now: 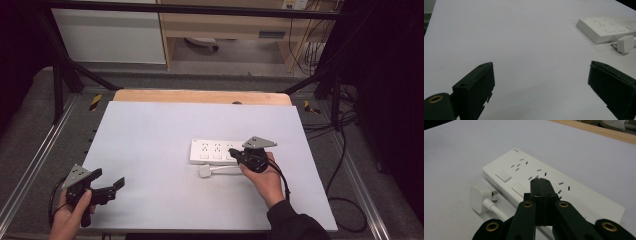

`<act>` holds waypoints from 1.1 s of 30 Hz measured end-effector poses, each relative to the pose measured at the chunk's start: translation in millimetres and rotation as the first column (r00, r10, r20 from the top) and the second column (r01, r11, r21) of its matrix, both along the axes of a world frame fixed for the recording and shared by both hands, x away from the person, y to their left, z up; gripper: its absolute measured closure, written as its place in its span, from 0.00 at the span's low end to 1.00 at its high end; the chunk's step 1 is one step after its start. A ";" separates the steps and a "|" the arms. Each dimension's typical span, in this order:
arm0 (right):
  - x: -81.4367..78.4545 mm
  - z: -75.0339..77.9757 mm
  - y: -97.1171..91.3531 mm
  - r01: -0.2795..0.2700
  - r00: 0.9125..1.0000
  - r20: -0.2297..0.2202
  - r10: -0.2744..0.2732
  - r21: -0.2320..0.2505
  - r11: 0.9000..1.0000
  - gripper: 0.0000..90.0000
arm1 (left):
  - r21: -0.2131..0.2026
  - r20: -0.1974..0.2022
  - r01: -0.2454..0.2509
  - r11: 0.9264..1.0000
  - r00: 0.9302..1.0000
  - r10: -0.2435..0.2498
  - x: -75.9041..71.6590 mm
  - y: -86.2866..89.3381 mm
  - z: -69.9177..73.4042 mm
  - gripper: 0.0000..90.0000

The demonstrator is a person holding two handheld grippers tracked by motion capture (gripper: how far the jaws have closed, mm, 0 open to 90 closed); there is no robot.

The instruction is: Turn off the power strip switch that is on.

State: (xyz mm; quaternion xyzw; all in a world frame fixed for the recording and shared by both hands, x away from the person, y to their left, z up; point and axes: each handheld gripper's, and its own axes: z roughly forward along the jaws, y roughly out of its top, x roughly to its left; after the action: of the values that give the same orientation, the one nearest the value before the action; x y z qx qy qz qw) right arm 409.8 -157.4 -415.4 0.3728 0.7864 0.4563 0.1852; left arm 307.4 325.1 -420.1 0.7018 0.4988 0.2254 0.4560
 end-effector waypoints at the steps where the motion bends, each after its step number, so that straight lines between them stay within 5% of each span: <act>1: 0.5 -2.6 2.4 -0.001 1.000 -0.006 0.001 -0.001 1.000 1.00 | 0.001 0.001 0.001 1.000 1.000 -0.001 0.0 -0.1 0.0 0.08; 33: 1.8 -23.7 15.7 -0.002 0.999 -0.033 0.001 -0.020 1.000 1.00 | 0.002 0.000 0.001 1.000 1.000 -0.001 -0.1 0.0 0.0 0.08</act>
State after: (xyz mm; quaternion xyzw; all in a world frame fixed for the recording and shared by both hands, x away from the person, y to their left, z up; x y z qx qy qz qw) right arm 411.6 -141.7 -439.1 0.3776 0.7943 0.4423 0.1757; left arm 307.4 325.1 -420.1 0.7025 0.4981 0.2256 0.4555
